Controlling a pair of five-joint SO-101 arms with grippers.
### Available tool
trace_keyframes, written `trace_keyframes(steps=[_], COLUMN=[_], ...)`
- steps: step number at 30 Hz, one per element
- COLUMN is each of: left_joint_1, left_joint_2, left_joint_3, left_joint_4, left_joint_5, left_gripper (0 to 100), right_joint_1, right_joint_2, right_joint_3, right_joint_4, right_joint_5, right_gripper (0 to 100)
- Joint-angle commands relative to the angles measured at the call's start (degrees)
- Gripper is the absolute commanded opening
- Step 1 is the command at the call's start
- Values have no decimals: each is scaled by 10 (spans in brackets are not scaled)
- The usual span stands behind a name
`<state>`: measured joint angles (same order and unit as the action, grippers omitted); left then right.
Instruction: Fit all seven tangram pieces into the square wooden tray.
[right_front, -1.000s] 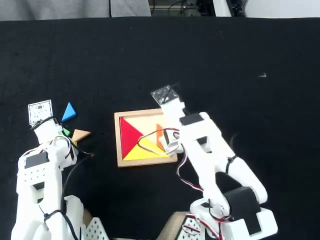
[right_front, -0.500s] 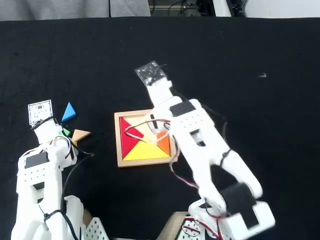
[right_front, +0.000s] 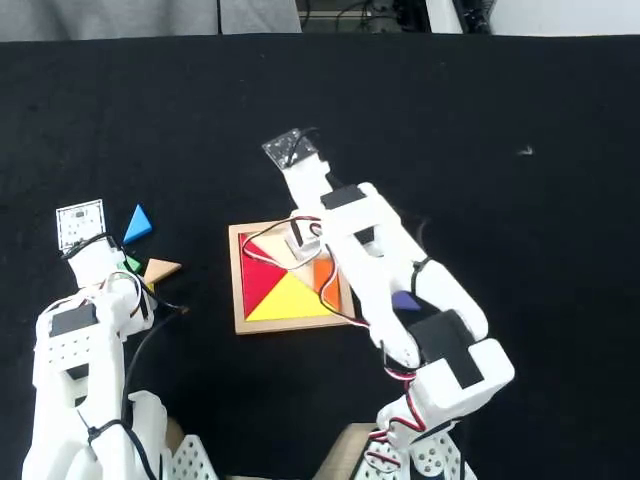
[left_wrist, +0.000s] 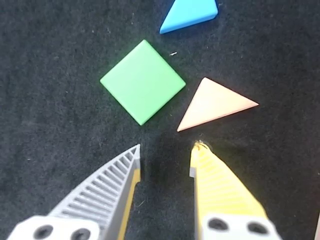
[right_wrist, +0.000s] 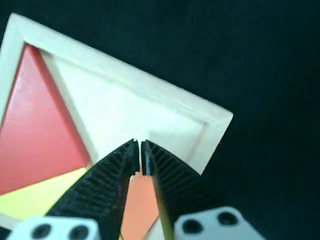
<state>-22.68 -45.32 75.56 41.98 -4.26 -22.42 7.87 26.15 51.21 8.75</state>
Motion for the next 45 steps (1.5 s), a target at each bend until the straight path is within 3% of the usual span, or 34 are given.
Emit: trace_keyframes(steps=[1, 11, 16, 26, 45], left_joint_1=[7, 7, 7, 7, 7], left_joint_2=[-10, -10, -10, -10, -10], left_joint_3=[-6, -6, -6, -5, -5], left_joint_4=[-7, -7, -7, -7, -7], left_joint_5=[-2, -2, -2, -2, -2], left_gripper=[169, 169, 169, 168, 168], right_joint_1=[0, -3, -1, 15, 17], right_joint_2=[0, -53, -105, -29, -22], right_joint_3=[-24, 0, 36, -2, -2], right_joint_4=[25, 27, -21, -37, -62], right_joint_5=[1, 0, 1, 4, 27], right_gripper=[11, 11, 11, 11, 11])
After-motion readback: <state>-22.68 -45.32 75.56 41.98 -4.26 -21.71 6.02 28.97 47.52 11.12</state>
